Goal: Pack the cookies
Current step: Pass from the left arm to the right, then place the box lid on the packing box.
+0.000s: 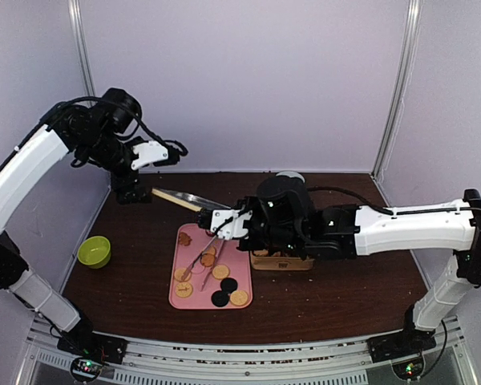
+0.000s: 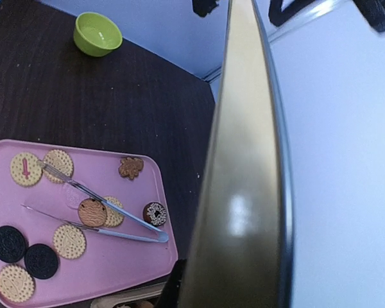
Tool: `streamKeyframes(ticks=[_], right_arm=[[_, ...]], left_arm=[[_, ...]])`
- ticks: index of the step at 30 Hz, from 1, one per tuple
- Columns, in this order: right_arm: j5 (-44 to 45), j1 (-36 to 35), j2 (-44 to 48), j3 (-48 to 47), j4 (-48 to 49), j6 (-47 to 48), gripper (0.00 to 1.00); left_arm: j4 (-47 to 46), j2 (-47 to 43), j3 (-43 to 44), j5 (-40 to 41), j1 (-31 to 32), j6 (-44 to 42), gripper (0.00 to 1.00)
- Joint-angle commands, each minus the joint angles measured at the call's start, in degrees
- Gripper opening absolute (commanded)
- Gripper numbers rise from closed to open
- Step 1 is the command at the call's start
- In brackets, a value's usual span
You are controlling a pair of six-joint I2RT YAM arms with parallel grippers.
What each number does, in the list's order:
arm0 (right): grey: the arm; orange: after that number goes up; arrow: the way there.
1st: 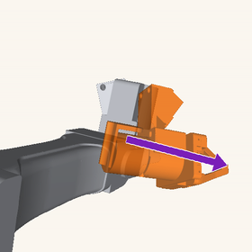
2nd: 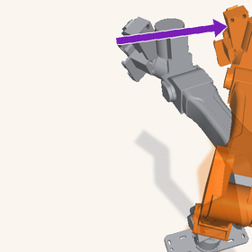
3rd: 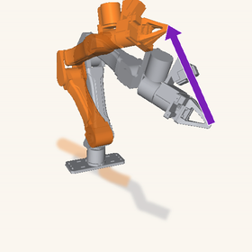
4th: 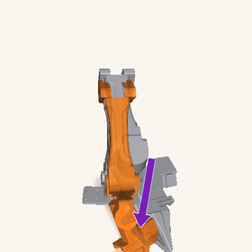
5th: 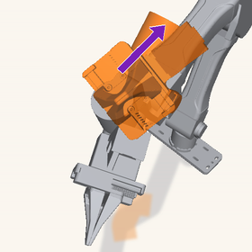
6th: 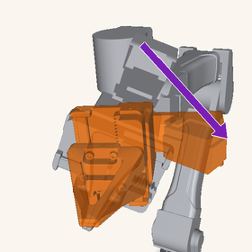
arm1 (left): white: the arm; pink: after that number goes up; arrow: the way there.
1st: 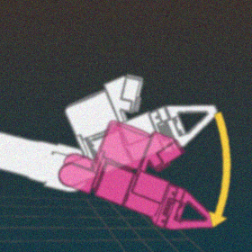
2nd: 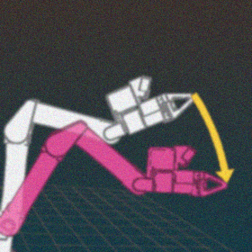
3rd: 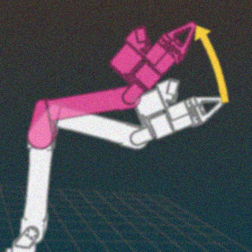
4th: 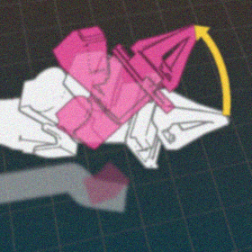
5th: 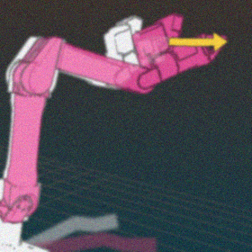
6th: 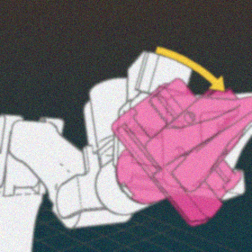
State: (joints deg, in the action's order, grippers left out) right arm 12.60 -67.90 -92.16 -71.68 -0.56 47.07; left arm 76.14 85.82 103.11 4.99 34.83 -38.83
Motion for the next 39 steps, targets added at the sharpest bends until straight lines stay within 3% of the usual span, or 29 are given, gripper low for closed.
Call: streamKeyframes(ticks=[1,8,11,16,27,39], right_arm=[[-6.7,5.6,3.5,-4.1,-4.1,-20.4,0.00],[-21.7,19.0,3.8,-9.6,-13.1,-53.9,0.00],[-32.4,24.5,5.3,-5.8,-10.1,-66.5,0.00],[-43.0,31.8,9.6,4.4,-2.9,-83.0,0.00],[-52.3,37.2,10.8,18.3,1.9,-91.9,0.00],[-52.9,39.6,7.1,24.3,9.8,-97.5,0.04]], left_arm=[[-12.7,-5.4,2.0,1.6,-4.2,4.3,0.98],[-13.1,-3.5,1.9,-4.7,-5.9,10.1,0.98],[-13.3,-1.6,1.9,-6.9,-5.9,11.4,0.98],[-15.2,0.4,0.4,-9.9,-5.8,13.0,0.98],[-17.1,6.8,-4.6,-22.5,-5.6,13.2,0.94],[-16.2,9.2,-7.6,-25.1,-4.2,11.2,0.97]])
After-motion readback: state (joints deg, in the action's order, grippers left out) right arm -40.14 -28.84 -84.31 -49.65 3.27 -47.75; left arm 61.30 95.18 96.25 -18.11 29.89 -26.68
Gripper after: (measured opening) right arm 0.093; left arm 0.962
